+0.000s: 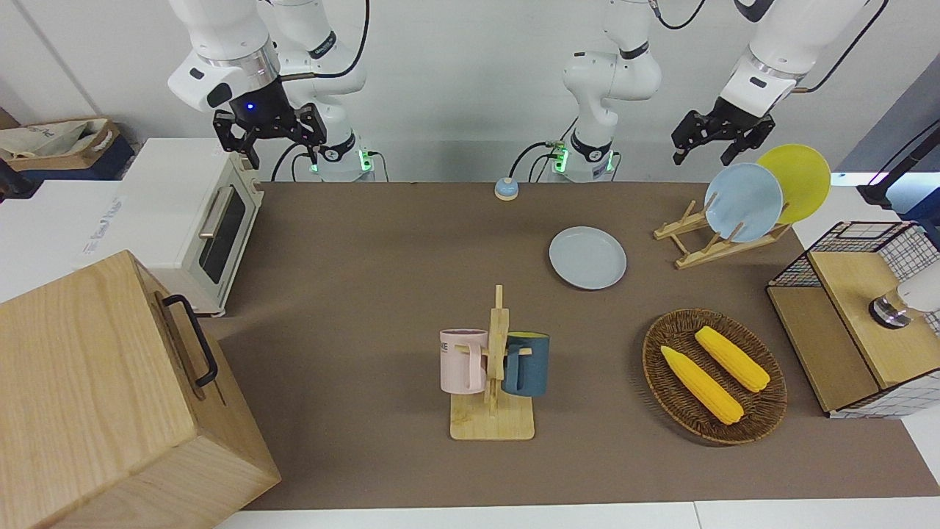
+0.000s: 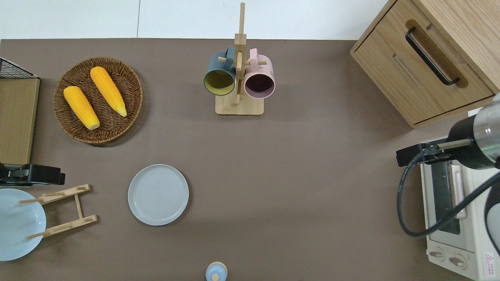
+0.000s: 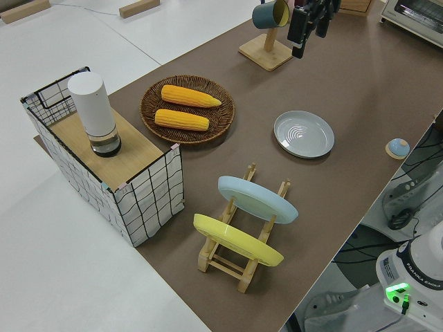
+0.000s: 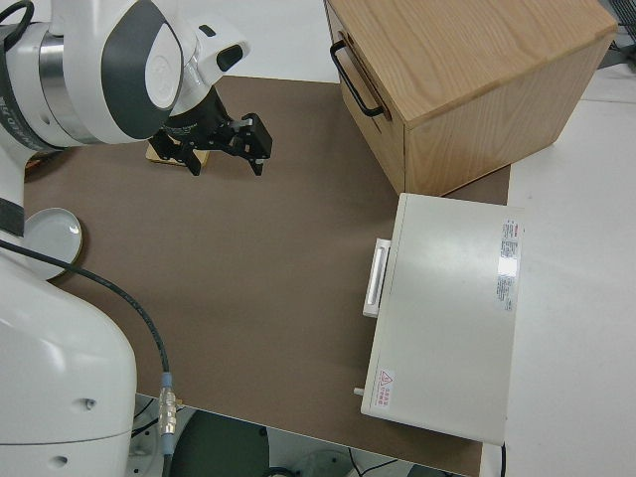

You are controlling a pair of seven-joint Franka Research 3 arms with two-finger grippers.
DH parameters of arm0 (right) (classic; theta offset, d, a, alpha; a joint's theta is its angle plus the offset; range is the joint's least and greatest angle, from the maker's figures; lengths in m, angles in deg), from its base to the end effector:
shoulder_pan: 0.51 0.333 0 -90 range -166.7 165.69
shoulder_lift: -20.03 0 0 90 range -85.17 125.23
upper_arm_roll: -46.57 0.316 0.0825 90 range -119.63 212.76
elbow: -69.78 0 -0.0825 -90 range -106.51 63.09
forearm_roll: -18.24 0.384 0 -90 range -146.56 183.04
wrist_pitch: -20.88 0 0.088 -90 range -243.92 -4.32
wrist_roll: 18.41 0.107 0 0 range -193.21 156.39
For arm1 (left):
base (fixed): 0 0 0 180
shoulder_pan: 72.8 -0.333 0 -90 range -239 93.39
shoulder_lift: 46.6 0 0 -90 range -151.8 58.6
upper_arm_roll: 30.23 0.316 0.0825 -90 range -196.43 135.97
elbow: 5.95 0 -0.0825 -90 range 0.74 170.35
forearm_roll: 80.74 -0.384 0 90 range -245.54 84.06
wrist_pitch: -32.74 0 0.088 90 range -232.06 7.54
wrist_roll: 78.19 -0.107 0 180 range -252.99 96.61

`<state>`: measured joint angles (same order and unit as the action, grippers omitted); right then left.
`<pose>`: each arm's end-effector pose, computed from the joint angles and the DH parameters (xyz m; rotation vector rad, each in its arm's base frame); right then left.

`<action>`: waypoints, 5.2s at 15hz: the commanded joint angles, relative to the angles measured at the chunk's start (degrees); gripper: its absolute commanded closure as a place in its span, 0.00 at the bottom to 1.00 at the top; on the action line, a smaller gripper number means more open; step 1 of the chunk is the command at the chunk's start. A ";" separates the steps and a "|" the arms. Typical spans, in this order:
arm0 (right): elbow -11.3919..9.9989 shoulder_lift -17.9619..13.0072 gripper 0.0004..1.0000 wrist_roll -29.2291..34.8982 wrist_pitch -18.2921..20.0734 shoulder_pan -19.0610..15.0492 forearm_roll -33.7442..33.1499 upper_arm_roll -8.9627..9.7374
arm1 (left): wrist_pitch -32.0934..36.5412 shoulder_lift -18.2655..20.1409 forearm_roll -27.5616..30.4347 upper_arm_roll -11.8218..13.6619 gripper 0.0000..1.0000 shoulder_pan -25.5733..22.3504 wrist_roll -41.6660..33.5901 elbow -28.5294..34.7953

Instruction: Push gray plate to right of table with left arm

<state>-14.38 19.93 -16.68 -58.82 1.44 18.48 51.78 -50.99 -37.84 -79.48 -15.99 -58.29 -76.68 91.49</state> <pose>0.5307 0.0672 0.6576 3.1338 0.1495 -0.1196 0.4953 0.0050 0.6326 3.0804 0.0243 -0.1418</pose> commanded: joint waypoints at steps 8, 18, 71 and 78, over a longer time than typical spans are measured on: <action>-0.03 -0.43 0.02 -0.15 0.69 -0.62 0.46 0.23 | -7.83 4.32 -2.66 -0.97 0.01 0.61 2.79 13.54; -0.03 -0.43 0.02 -0.15 0.69 -0.62 0.46 0.32 | -30.07 11.10 -2.84 -2.64 0.01 0.61 7.45 36.84; -0.03 -0.43 0.02 -0.14 0.69 -0.62 0.46 0.32 | -60.76 -12.00 -2.84 -8.86 1.00 21.26 40.48 41.79; -0.03 -0.43 0.02 -0.06 0.69 -0.62 0.46 0.32 | -60.33 -21.05 -1.00 -19.07 1.00 21.26 51.03 30.63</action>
<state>-14.38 19.93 -16.68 -58.82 1.44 18.48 51.78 -111.41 -51.64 -81.59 -32.33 -37.84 -29.65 128.58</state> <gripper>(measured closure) 0.013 0.956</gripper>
